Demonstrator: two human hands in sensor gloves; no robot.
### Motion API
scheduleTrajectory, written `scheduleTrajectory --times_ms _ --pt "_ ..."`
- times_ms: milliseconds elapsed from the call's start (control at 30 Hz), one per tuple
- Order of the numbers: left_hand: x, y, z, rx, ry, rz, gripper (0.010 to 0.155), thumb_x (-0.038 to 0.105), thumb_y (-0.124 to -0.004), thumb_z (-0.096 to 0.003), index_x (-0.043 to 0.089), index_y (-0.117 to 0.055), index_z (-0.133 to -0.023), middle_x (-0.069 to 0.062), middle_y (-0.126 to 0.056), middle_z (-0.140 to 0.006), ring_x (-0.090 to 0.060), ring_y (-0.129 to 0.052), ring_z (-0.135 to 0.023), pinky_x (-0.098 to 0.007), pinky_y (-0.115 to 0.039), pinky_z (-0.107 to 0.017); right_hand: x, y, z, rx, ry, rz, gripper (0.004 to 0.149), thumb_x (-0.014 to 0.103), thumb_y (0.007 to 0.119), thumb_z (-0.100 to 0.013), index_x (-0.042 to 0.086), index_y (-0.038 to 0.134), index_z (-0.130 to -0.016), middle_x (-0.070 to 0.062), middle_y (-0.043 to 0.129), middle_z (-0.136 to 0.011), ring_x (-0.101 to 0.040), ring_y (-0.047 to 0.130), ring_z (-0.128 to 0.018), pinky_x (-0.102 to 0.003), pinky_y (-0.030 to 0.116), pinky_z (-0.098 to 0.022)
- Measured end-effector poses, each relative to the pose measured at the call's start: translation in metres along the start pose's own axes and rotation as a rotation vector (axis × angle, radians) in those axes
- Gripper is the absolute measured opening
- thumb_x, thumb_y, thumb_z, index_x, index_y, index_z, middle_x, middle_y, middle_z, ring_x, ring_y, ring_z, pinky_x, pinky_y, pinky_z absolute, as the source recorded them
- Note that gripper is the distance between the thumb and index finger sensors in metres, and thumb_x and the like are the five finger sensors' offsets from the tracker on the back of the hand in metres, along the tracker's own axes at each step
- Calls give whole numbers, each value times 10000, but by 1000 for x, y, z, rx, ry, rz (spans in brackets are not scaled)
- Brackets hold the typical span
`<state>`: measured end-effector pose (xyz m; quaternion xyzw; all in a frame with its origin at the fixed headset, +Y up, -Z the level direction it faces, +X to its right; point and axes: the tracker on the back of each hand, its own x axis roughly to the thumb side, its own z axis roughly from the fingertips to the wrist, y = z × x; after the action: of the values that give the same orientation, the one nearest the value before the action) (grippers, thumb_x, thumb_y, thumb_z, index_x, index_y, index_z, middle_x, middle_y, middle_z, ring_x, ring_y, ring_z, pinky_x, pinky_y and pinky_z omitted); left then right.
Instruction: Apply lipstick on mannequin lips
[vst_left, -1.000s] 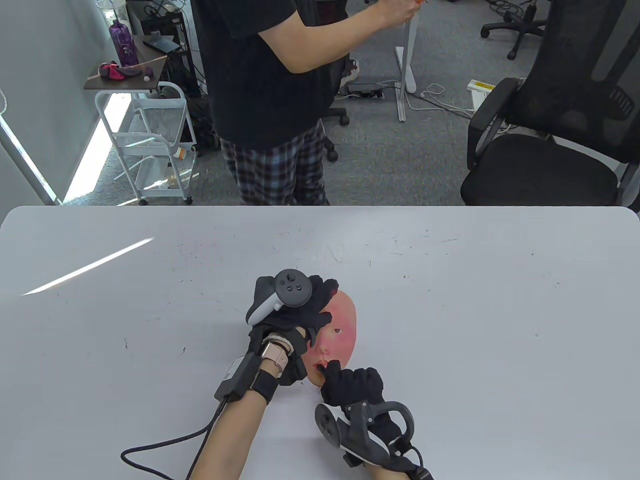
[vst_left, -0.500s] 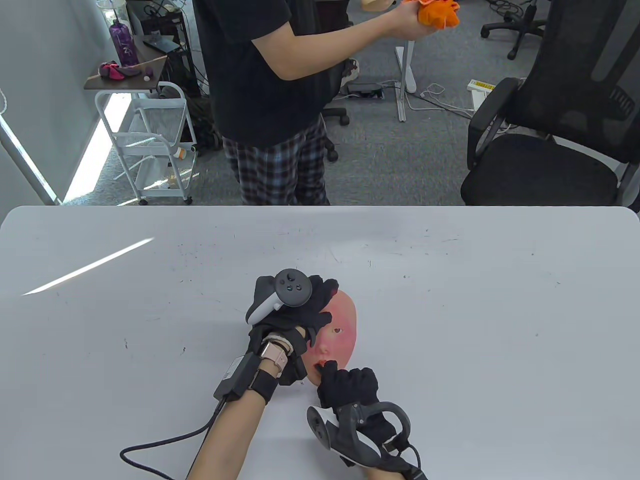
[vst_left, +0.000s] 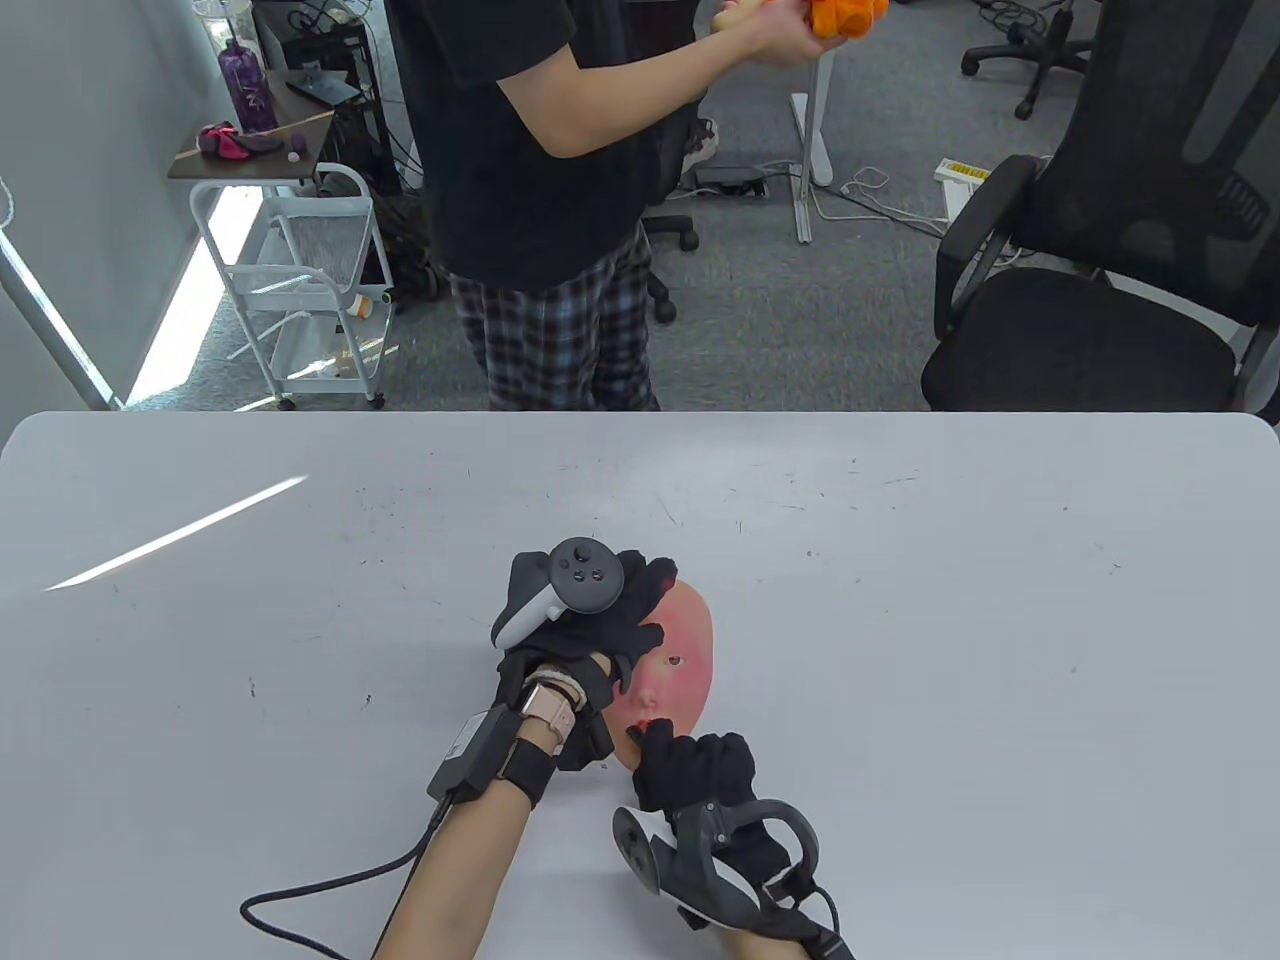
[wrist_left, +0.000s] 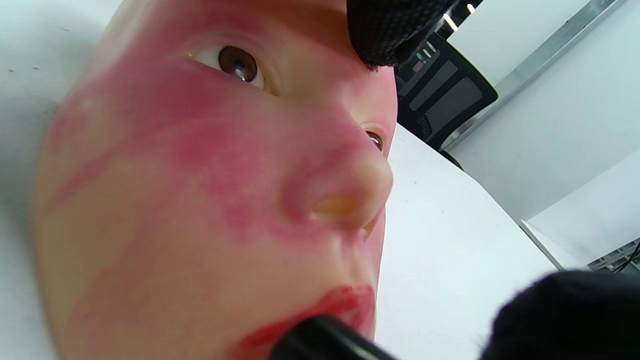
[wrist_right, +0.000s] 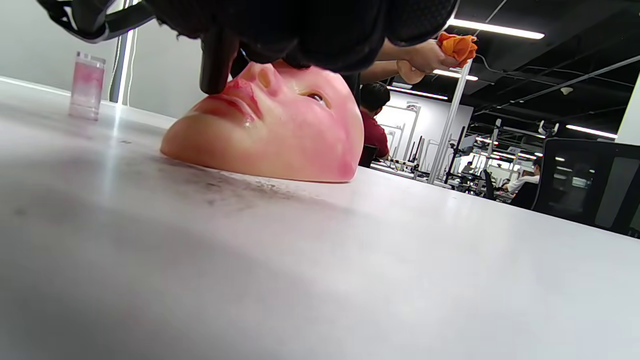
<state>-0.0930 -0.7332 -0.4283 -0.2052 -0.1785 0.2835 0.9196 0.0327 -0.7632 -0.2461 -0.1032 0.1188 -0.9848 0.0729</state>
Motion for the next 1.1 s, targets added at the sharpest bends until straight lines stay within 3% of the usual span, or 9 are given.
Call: scheduleTrajectory --times_ms 100,167,300,533,600,767,900,1000,1100 --pt "0 0 0 0 1 -2 736 347 -743 -540 397 -349 -1159 -38 -188 -1225 -333 -166 -1099 -589 -268 -804 -8 0 4 -28 41 -55 523 430 733 -456 119 803 -871 13 900 -444 -212 886 -439 -533 691 -564" --pt "0 0 0 0 2 -1 732 348 -742 -541 398 -351 -1158 -37 -187 -1224 -333 -164 -1099 -588 -267 -804 -12 1 2 29 69 -55 525 436 723 -462 123 789 -879 22 894 -453 -204 883 -448 -527 688 -570" --pt "0 0 0 1 -1 3 737 351 -746 -536 401 -354 -1158 -37 -188 -1226 -333 -167 -1099 -592 -268 -802 -5 1 2 14 -5 -45 526 447 711 -473 137 776 -893 38 893 -469 -189 884 -462 -515 691 -579" --pt "0 0 0 -1 2 4 731 349 -742 -541 398 -352 -1158 -35 -185 -1224 -328 -163 -1099 -587 -263 -805 -12 1 3 -5 55 -106 525 428 730 -461 114 796 -877 12 896 -450 -215 882 -443 -537 685 -567" --pt "0 0 0 -2 2 3 733 349 -742 -541 397 -350 -1158 -35 -186 -1224 -331 -163 -1099 -587 -264 -805 -15 3 2 44 82 -75 528 430 727 -463 113 788 -881 16 894 -452 -209 881 -446 -532 684 -572" --pt "0 0 0 -5 2 3 732 350 -740 -542 399 -346 -1157 -34 -182 -1223 -328 -162 -1099 -586 -263 -806 -4 1 1 31 -1 -42 528 445 704 -483 136 758 -907 37 886 -485 -192 878 -476 -518 683 -589" --pt "-1 0 0 -3 0 2 731 351 -740 -542 397 -349 -1158 -33 -183 -1223 -328 -162 -1099 -587 -263 -806 -2 1 -2 28 22 -52 528 445 694 -489 144 743 -919 31 879 -500 -199 870 -490 -525 672 -599" --pt "-1 0 0 -5 0 5 732 352 -741 -541 402 -349 -1157 -33 -184 -1223 -327 -164 -1099 -587 -263 -805 -9 -1 2 -36 57 -82 529 436 714 -470 123 775 -892 24 891 -462 -204 881 -452 -530 687 -574" --pt "0 0 0 -6 2 3 733 352 -740 -541 402 -347 -1157 -32 -185 -1223 -329 -162 -1099 -587 -263 -806 -10 -1 3 -15 78 -57 528 434 724 -460 116 791 -877 22 896 -445 -205 885 -437 -530 693 -564"
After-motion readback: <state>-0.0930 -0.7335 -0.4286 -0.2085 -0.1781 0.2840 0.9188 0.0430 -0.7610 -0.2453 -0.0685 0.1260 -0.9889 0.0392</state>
